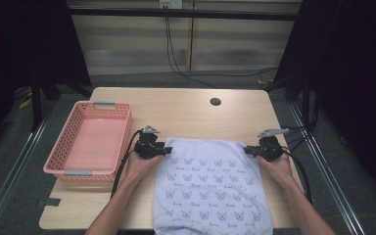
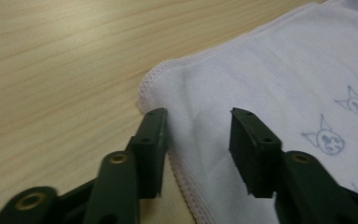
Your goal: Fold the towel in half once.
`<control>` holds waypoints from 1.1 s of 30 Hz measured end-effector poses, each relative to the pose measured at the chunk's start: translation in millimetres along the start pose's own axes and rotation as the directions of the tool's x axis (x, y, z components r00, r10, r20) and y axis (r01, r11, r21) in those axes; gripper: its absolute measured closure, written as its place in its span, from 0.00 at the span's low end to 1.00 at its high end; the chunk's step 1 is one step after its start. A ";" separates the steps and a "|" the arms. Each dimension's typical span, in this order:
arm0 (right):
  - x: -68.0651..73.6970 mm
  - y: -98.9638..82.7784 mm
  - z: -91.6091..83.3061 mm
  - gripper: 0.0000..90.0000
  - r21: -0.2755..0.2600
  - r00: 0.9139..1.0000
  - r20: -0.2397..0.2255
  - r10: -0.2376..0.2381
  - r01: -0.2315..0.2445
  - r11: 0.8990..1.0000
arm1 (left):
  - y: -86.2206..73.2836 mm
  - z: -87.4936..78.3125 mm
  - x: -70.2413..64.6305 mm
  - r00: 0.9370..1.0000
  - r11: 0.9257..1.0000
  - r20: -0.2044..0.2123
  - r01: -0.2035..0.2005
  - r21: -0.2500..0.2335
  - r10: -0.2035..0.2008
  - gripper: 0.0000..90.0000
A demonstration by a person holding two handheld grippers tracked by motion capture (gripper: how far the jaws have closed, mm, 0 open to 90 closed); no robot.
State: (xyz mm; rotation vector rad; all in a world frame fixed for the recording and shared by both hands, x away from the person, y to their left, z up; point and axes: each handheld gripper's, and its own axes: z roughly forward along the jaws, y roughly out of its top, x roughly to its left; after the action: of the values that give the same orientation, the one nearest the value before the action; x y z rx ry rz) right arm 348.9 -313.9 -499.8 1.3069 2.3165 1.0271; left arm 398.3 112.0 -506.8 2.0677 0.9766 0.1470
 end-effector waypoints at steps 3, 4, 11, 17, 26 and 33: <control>0.0 1.1 -4.2 0.96 -0.024 1.000 -0.017 0.010 -0.010 1.000 | 0.2 3.7 -1.5 1.000 1.000 0.029 -0.012 0.004 0.012 0.93; -0.4 1.6 -6.4 0.97 -0.034 1.000 -0.023 0.013 -0.013 0.999 | 0.2 3.7 -1.8 0.999 1.000 0.031 -0.009 0.005 0.008 0.96; -7.2 9.6 -38.3 0.97 -0.161 0.995 -0.073 0.063 -0.074 0.984 | 13.5 -27.1 -12.9 0.993 0.995 0.112 -0.019 -0.098 0.031 0.97; -7.0 25.5 -66.0 0.97 -0.257 0.994 -0.092 0.055 -0.077 0.963 | 35.1 -60.4 -20.5 0.991 0.982 0.109 -0.058 -0.180 0.078 0.97; -5.5 65.6 -91.7 0.97 -0.350 0.996 -0.090 0.020 -0.050 0.935 | 58.9 -87.0 -8.4 0.994 0.965 0.092 -0.039 -0.259 0.065 0.97; -11.5 103.8 -97.5 0.97 -0.381 0.998 -0.064 0.007 -0.031 0.924 | 80.6 -96.2 1.5 0.996 0.957 0.069 -0.041 -0.287 0.063 0.97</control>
State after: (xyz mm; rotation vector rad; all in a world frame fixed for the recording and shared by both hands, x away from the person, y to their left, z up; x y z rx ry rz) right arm 365.9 -331.8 -359.1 1.1543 2.0065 1.4559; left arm 406.9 145.1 -386.0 1.8201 0.8029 0.2201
